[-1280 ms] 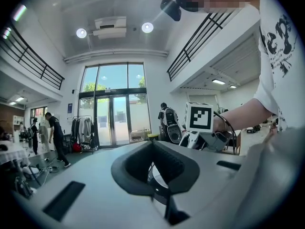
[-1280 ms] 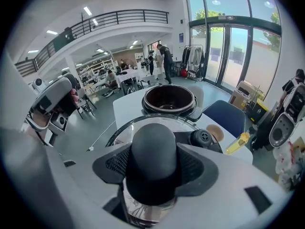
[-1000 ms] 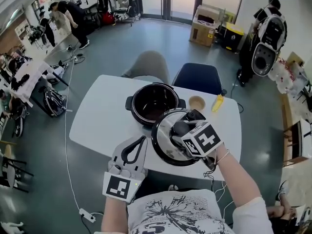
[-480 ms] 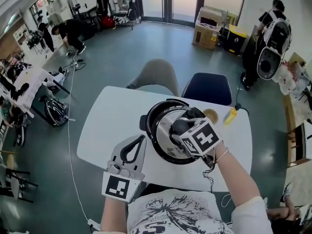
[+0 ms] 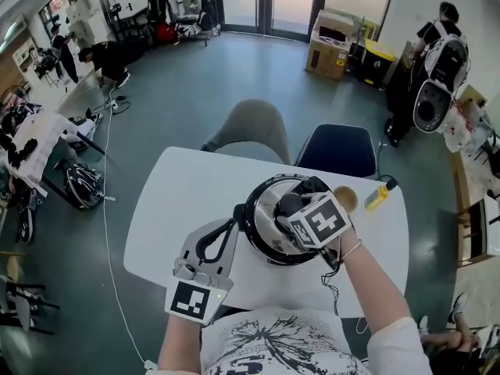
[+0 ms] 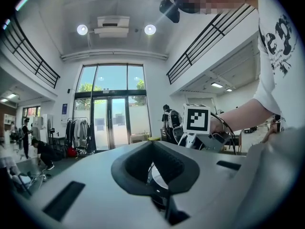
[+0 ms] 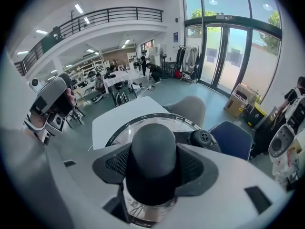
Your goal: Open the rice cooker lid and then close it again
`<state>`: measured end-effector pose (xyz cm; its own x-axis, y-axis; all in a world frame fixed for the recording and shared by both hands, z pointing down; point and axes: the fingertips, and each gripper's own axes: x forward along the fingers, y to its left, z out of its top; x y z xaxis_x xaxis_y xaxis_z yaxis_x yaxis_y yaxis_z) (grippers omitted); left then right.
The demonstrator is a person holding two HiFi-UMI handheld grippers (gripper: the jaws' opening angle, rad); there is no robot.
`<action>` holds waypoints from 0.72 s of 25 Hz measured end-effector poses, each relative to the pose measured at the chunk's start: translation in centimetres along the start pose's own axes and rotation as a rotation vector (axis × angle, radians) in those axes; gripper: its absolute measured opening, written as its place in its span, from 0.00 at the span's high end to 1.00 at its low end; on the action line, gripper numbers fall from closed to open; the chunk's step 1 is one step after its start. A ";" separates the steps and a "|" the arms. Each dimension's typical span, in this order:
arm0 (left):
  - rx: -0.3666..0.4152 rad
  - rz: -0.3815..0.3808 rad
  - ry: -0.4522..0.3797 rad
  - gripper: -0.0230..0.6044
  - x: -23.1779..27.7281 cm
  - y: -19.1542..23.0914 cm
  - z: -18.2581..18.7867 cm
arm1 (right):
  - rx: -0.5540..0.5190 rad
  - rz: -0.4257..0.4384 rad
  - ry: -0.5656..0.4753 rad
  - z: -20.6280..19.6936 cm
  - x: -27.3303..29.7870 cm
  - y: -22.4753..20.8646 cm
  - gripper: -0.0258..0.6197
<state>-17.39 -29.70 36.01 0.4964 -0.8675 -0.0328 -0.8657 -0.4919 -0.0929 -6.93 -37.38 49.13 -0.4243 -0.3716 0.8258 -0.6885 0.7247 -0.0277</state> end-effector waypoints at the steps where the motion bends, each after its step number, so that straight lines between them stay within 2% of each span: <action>1: 0.003 -0.009 0.005 0.94 0.1 0.8 -0.3 | 0.001 -0.004 0.002 0.5 0.6 0.3 0.50; 5: -0.006 -0.029 0.005 0.94 1.8 2.7 -0.7 | -0.010 -0.014 0.018 1.5 2.4 0.1 0.50; 9: -0.004 -0.054 0.008 0.94 3.1 3.3 -1.3 | 0.025 0.004 0.034 1.8 3.3 -0.6 0.50; 18: 0.014 -0.088 -0.009 0.94 3.6 0.7 -0.8 | 0.031 0.010 0.014 0.5 2.7 -0.9 0.50</action>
<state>-16.30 -33.26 36.63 0.5712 -0.8202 -0.0331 -0.8178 -0.5651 -0.1092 -7.73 -39.34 51.14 -0.4237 -0.3560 0.8329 -0.7022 0.7099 -0.0538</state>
